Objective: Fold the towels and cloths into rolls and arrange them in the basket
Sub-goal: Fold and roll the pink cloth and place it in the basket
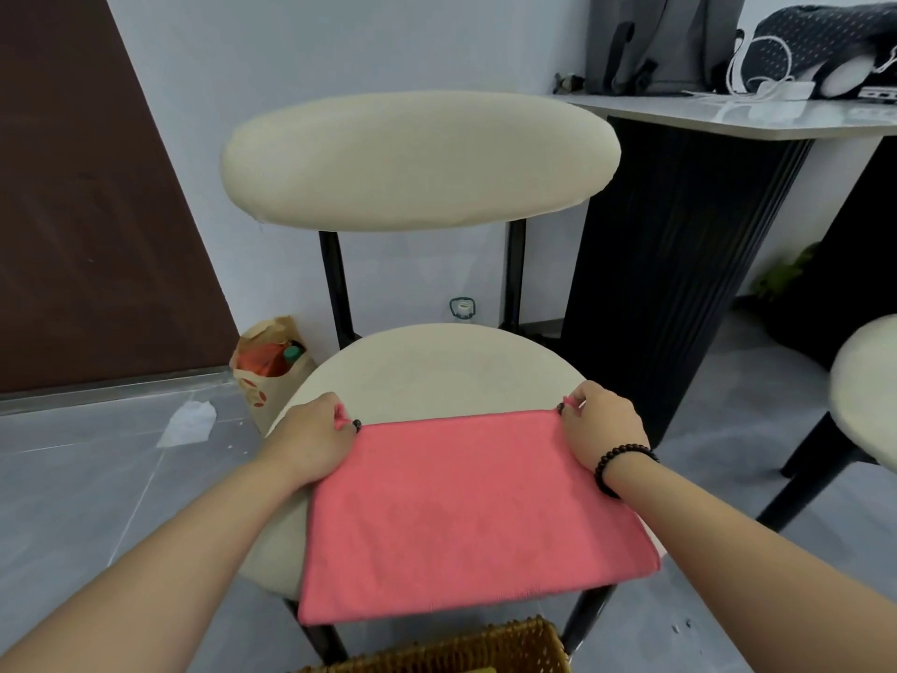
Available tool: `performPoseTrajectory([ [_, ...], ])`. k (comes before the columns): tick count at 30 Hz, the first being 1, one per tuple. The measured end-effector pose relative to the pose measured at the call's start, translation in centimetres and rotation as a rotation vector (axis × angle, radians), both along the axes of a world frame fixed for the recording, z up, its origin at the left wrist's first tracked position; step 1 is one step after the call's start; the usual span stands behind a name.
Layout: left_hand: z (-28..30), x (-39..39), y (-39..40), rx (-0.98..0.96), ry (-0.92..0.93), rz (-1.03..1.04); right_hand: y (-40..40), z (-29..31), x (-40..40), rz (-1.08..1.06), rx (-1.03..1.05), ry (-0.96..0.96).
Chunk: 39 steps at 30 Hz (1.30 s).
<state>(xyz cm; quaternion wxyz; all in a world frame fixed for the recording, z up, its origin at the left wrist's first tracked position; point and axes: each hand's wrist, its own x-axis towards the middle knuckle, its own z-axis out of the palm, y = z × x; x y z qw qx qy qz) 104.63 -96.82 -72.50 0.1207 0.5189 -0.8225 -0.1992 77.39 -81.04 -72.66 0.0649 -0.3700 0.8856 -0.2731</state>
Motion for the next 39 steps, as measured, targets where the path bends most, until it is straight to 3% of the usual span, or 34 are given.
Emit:
performPoseTrajectory([
  [4, 0.5, 0.2, 0.1, -0.045, -0.072, -0.032, -0.1, 0.4, -0.5, 0.068, 0.132, 0.054],
  [13, 1.9, 1.3, 0.7, 0.054, -0.096, -0.132, 0.2, 3.4, -1.8, 0.296, 0.315, -0.075],
  [17, 2.0, 1.1, 0.2, 0.103, 0.094, -0.105, -0.1, 2.7, -2.3, 0.225, 0.158, -0.229],
  [23, 0.9, -0.4, 0.0, 0.071, 0.378, 0.037, -1.2, 1.9, -1.7, 0.000, -0.331, -0.402],
  [26, 0.0, -1.3, 0.1, 0.025, 0.436, 0.119, -1.7, 2.0, -1.1, -0.031, -0.422, -0.302],
  [28, 0.2, -1.8, 0.5, -0.164, 0.362, 0.190, -1.8, 2.0, -0.1, 0.026, -0.408, -0.151],
  [30, 1.0, -2.6, 2.0, -0.323, 0.313, 0.113, -1.6, 2.0, 2.1, 0.187, -0.439, -0.091],
  [33, 0.9, -4.0, 6.2, -0.219, 0.254, -0.158, -1.1, 1.1, 6.1, 0.544, -0.283, 0.059],
  [35, -0.5, -4.5, 8.1, -0.138, 0.046, -0.226, -0.7, -0.3, 7.7, 0.676, -0.098, 0.132],
  [37, -1.5, -4.2, 8.2, -0.094, -0.169, -0.227, -0.6, -1.2, 8.0, 0.672, 0.085, 0.167],
  [39, -1.6, -3.6, 7.5, -0.097, -0.265, -0.252, -0.5, -1.3, 7.4, 0.628, 0.197, 0.203],
])
